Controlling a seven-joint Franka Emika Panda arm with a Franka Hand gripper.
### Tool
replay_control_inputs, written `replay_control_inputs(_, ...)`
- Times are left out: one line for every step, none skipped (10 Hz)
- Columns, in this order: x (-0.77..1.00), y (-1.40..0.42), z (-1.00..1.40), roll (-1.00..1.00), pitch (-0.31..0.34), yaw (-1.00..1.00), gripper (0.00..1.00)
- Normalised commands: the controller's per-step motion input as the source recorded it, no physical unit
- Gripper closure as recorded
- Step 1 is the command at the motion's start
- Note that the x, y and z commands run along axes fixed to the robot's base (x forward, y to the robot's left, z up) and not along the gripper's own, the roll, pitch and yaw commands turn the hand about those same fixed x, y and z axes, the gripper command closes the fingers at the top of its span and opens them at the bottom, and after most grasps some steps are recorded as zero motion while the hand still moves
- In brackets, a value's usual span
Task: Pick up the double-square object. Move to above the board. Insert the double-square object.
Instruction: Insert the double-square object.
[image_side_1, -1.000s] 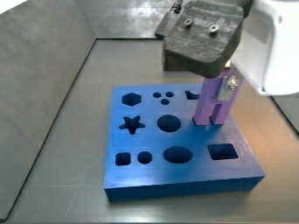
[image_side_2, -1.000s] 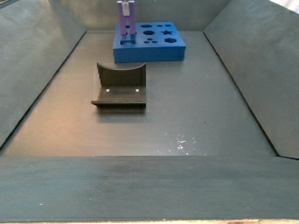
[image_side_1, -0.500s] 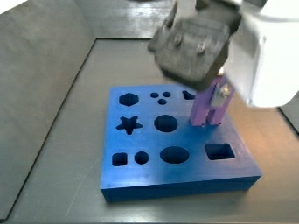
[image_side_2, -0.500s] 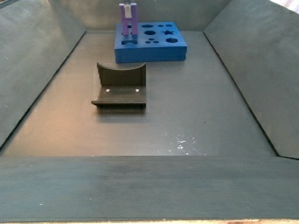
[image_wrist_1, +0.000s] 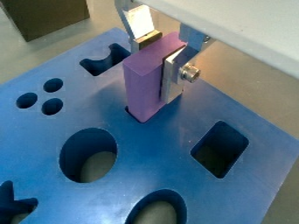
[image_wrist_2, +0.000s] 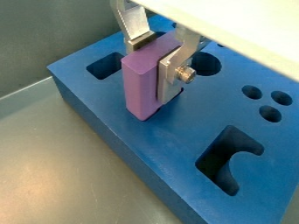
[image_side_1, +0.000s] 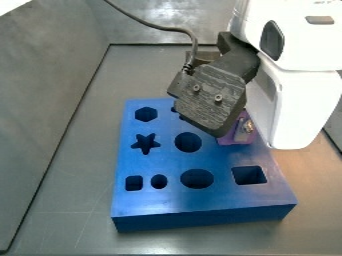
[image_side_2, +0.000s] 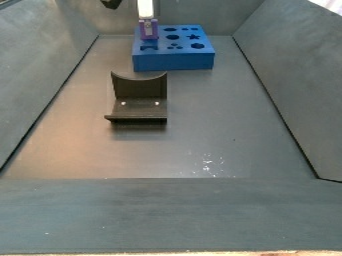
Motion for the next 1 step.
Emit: replay_control_inputs(0.0, 0.0, 0.0, 0.0, 0.0, 0.0, 1.0)
